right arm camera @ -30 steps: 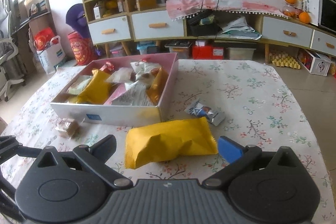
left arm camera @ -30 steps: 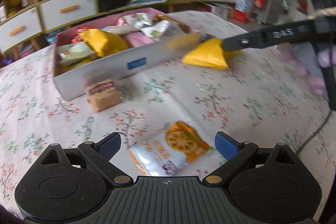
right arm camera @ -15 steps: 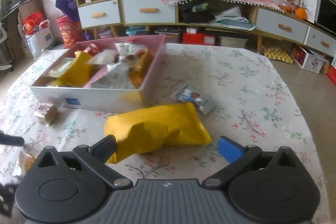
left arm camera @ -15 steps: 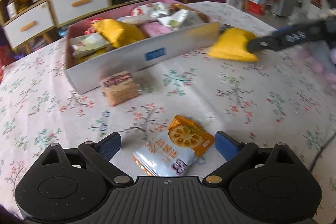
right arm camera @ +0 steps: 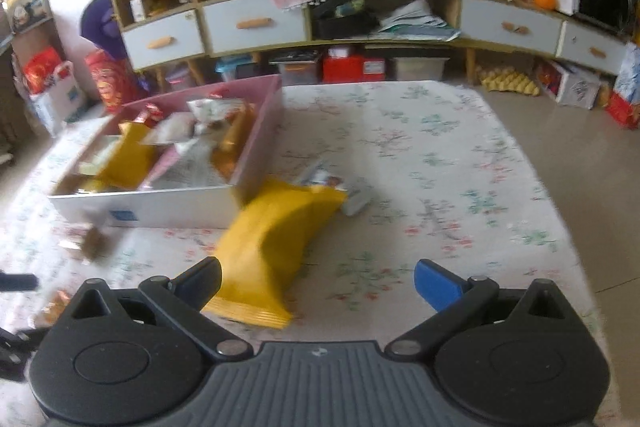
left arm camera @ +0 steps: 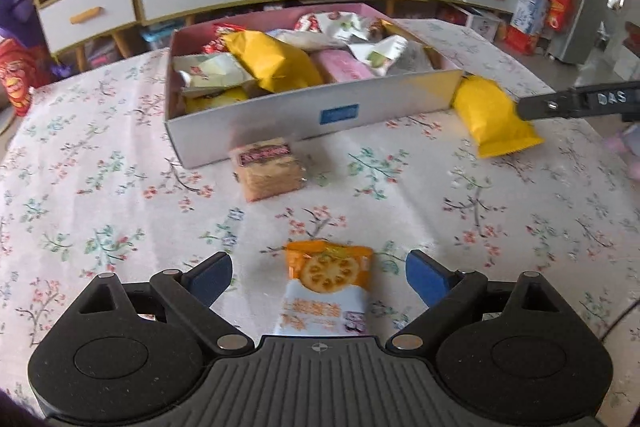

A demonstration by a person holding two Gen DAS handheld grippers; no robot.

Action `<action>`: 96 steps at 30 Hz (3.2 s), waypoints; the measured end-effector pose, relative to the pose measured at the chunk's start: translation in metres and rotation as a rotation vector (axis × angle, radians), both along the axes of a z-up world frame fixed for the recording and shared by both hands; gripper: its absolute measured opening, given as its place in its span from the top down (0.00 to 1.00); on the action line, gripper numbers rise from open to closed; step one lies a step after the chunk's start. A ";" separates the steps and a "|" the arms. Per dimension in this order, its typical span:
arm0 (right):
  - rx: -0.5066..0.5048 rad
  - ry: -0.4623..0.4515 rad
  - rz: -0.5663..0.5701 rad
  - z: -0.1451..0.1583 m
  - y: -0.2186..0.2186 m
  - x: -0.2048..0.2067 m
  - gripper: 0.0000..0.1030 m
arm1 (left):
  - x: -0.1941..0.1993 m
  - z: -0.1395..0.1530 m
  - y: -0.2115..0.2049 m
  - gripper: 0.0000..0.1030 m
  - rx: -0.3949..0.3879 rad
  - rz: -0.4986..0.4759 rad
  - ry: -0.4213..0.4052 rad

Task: Organize snacks
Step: 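Grasp the orange-labelled biscuit packet with the left tool while the right grasps the large yellow bag, then carry the biscuit packet over the pink box while the right tool carries the yellow bag there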

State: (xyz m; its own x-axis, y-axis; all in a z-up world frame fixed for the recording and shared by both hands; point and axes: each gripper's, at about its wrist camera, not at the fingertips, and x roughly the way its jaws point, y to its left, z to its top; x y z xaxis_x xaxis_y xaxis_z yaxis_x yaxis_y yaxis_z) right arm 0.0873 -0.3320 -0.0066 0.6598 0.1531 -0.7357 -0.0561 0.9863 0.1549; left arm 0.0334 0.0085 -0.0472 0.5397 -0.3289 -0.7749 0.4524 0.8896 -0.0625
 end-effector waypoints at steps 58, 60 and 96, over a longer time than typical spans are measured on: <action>-0.016 0.051 -0.101 -0.001 0.018 0.026 0.73 | 0.011 0.014 0.012 0.65 -0.033 0.130 -0.003; -0.006 0.043 -0.105 0.003 0.017 0.025 0.73 | 0.012 0.016 0.012 0.65 -0.035 0.132 -0.010; 0.193 -0.101 0.066 0.048 0.092 0.076 0.73 | 0.083 0.065 -0.008 0.65 -0.135 0.249 -0.191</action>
